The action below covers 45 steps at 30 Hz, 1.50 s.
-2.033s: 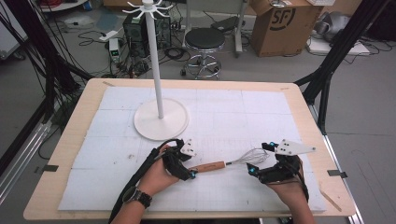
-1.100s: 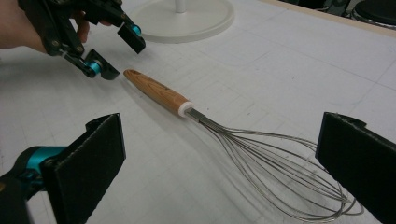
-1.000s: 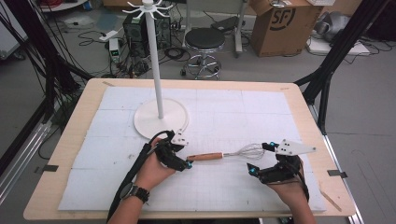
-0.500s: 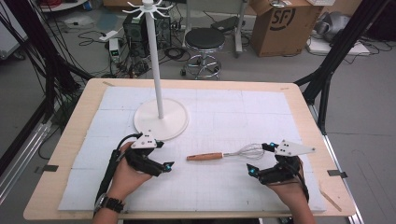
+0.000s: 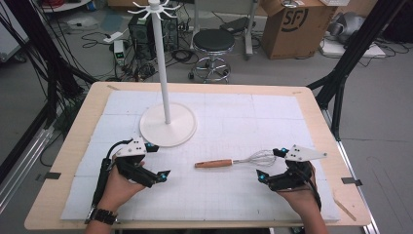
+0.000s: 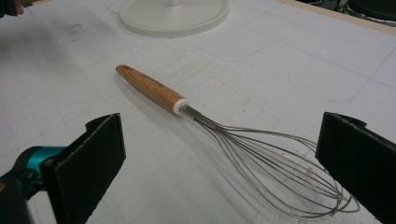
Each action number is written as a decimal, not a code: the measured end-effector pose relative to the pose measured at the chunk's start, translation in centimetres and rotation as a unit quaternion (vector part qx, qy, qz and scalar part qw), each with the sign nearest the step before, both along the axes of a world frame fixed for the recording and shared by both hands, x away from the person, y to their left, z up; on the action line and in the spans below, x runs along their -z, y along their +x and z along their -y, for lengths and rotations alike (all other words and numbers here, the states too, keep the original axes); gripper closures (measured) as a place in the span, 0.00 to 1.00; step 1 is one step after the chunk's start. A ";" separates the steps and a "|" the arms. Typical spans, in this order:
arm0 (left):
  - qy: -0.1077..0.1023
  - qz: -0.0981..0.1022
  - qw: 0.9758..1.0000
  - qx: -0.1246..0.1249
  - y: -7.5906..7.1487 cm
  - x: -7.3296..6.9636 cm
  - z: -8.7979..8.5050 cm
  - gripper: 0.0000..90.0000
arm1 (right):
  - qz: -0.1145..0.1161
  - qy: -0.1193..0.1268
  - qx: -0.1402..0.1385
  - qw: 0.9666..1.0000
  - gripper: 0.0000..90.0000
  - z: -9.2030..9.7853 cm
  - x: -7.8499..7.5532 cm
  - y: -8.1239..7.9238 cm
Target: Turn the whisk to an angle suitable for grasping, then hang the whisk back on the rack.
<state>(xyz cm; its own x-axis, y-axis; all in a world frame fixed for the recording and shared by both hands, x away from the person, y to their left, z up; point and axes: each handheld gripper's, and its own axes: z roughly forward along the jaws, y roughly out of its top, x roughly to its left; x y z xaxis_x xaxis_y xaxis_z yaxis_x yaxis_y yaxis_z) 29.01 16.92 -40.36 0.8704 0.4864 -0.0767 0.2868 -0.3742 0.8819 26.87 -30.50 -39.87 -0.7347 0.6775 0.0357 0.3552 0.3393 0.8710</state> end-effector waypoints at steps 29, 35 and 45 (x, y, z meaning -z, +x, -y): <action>-0.017 0.025 0.999 -0.025 -0.6 -1.4 -2.6 0.02 | -0.019 -0.072 -0.034 0.997 0.00 -3.1 -2.0 2.8; -0.012 0.028 0.999 -0.022 -0.6 -1.4 -2.2 0.02 | -0.036 -0.104 -0.052 0.993 0.00 -5.0 -2.5 4.4; -0.013 0.030 0.999 -0.029 -0.6 -1.4 -2.6 0.02 | -0.075 -0.171 -0.099 0.977 0.01 -8.9 -2.1 7.0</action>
<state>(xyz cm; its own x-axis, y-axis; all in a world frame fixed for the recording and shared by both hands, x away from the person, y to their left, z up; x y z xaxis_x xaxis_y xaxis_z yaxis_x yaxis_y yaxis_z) 28.37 19.56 -38.95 0.8441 0.5348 -0.0381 0.2535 -0.3355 0.9073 33.83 -21.64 -37.80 -0.8562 0.5141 -0.0508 0.3680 0.6760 0.6384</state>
